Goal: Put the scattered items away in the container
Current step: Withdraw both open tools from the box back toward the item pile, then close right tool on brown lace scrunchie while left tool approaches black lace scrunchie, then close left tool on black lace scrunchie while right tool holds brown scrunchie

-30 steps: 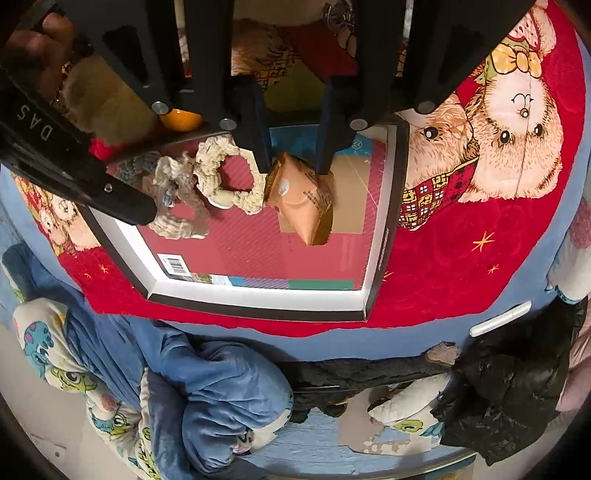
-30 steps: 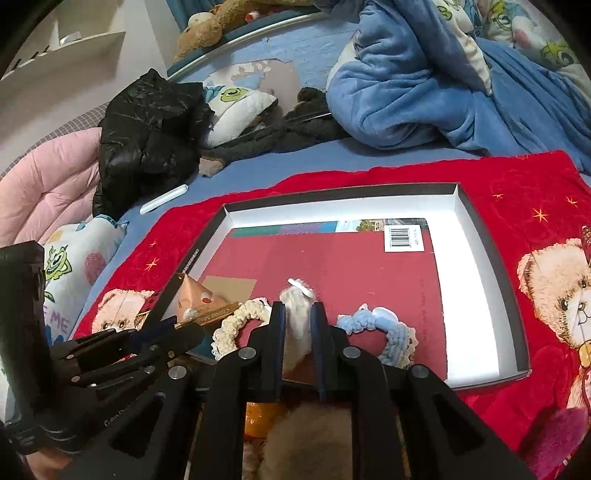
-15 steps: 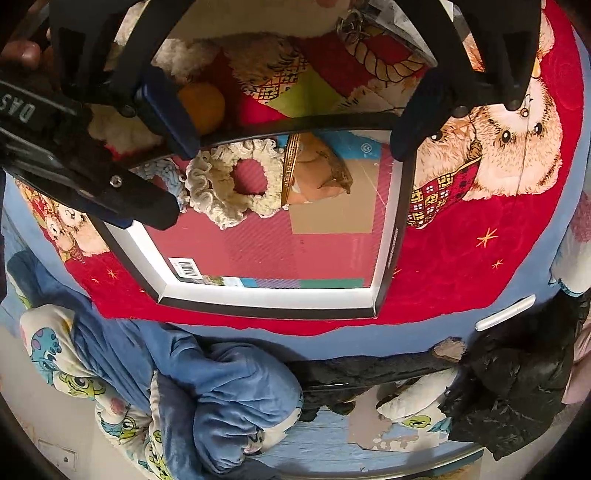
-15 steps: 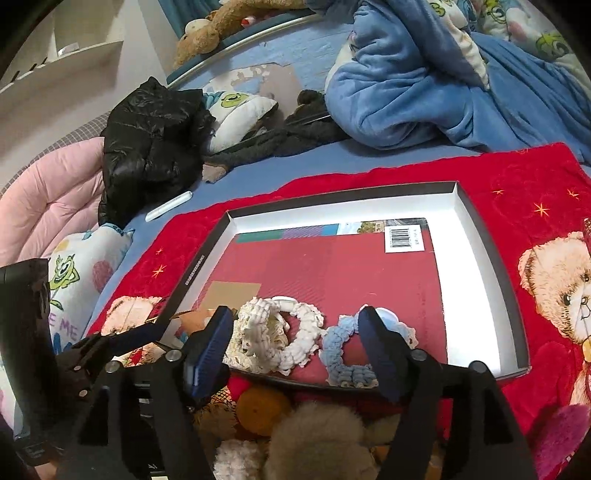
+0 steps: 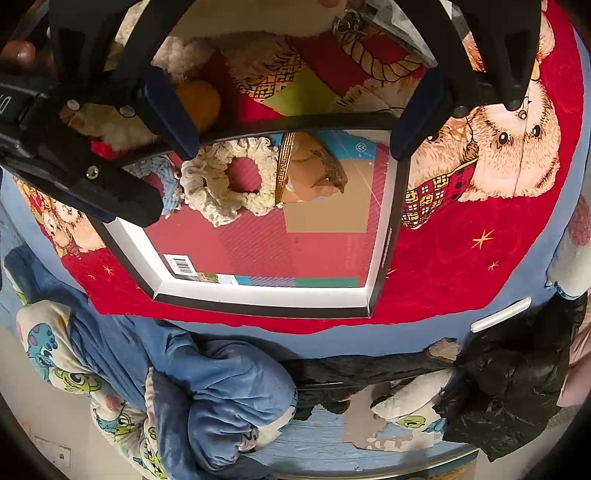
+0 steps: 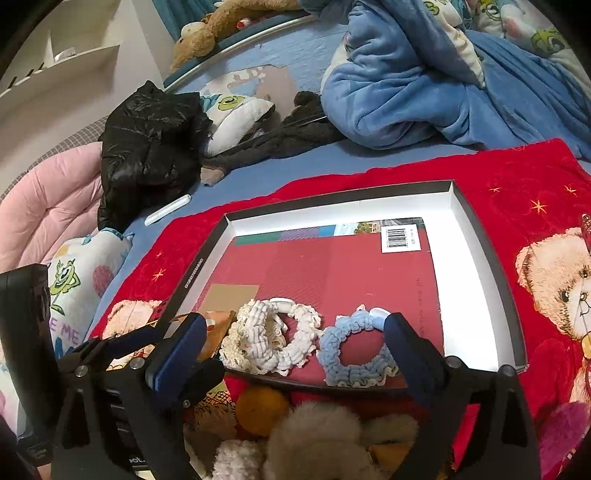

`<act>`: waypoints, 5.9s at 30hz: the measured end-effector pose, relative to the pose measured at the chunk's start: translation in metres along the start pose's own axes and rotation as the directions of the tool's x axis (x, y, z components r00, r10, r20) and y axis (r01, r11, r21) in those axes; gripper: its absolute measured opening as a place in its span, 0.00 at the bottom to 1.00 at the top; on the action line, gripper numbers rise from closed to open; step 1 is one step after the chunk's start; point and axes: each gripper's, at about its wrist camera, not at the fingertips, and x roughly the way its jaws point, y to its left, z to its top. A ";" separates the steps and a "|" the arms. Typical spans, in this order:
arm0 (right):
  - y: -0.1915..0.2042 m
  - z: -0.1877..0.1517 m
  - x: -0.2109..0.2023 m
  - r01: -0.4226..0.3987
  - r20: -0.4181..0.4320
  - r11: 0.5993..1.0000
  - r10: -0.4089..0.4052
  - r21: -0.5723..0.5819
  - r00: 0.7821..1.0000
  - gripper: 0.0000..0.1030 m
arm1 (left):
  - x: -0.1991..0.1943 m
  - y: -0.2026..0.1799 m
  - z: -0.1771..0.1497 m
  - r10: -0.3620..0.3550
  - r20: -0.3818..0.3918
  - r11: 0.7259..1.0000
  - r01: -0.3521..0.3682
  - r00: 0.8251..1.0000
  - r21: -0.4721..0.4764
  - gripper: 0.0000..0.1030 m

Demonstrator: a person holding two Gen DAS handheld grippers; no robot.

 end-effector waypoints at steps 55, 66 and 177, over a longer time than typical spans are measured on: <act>0.102 -0.079 -0.353 -0.076 0.373 0.980 0.142 -0.186 0.917 1.00 | -0.378 -0.033 -0.128 0.064 0.444 0.997 -0.076 0.894 0.008 1.00; 0.097 -0.070 -0.324 -0.068 0.383 0.981 0.134 -0.179 0.914 1.00 | -0.317 -0.032 -0.107 0.079 0.402 0.997 -0.077 0.912 -0.021 1.00; 0.020 -0.123 -0.167 -0.123 0.135 0.991 0.128 -0.044 0.983 0.12 | -0.163 -0.016 -0.159 -0.078 0.204 0.997 0.070 0.976 0.043 0.24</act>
